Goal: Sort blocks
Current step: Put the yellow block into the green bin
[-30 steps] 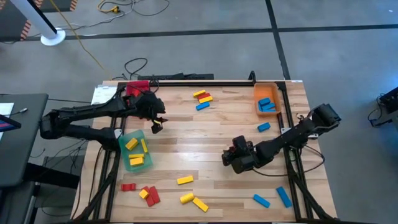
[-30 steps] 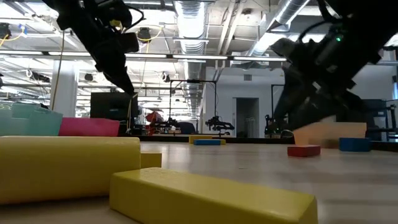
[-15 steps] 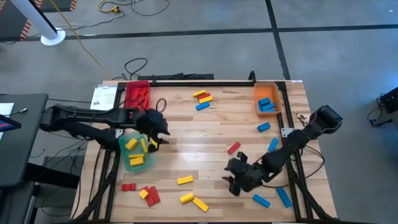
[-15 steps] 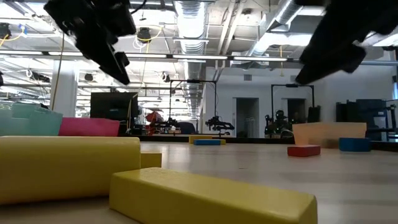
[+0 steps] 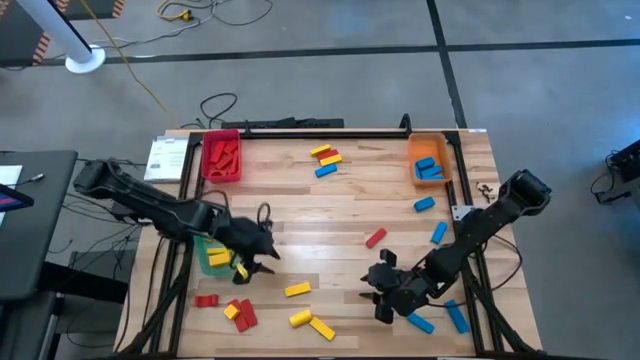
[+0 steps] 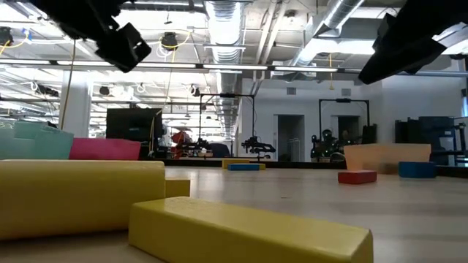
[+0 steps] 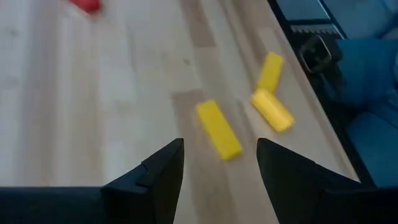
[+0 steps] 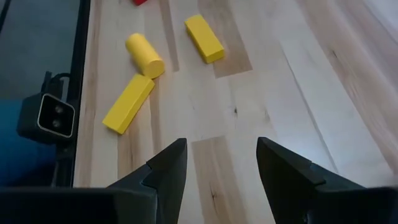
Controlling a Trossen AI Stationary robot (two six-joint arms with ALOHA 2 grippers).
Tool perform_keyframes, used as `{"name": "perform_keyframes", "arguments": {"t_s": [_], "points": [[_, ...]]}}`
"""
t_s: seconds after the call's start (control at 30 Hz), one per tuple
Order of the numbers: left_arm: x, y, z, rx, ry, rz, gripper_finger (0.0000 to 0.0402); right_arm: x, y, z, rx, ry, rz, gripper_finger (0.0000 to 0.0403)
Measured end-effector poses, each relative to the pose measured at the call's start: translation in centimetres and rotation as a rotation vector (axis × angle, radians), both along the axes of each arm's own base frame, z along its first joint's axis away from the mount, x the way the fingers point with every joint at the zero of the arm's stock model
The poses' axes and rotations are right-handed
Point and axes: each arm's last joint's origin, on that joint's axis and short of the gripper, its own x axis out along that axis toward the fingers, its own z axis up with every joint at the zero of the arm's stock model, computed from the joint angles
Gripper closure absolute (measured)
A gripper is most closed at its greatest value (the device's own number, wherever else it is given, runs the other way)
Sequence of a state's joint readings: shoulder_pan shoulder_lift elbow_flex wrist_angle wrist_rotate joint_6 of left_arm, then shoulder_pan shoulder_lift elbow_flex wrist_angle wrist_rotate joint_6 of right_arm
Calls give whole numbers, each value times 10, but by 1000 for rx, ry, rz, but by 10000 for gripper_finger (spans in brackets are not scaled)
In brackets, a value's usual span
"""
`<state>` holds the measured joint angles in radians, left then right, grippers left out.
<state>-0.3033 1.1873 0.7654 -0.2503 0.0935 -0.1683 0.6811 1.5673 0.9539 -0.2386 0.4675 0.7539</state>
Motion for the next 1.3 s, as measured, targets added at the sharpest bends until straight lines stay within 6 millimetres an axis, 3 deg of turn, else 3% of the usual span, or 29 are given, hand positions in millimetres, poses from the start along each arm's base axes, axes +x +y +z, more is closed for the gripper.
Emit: {"name": "perform_keyframes", "arguments": {"t_s": [0.63,1.0,1.3], "points": [[49,-74,-63,12,123,-44,203,-1,-1,-1,-63,11,54,194],[57,-78,-81,128,165,152,203,-1,-1,-1,-84,8,69,194],[54,-89,-79,81,154,110,203,0,-2,0,-90,4,70,194]]}}
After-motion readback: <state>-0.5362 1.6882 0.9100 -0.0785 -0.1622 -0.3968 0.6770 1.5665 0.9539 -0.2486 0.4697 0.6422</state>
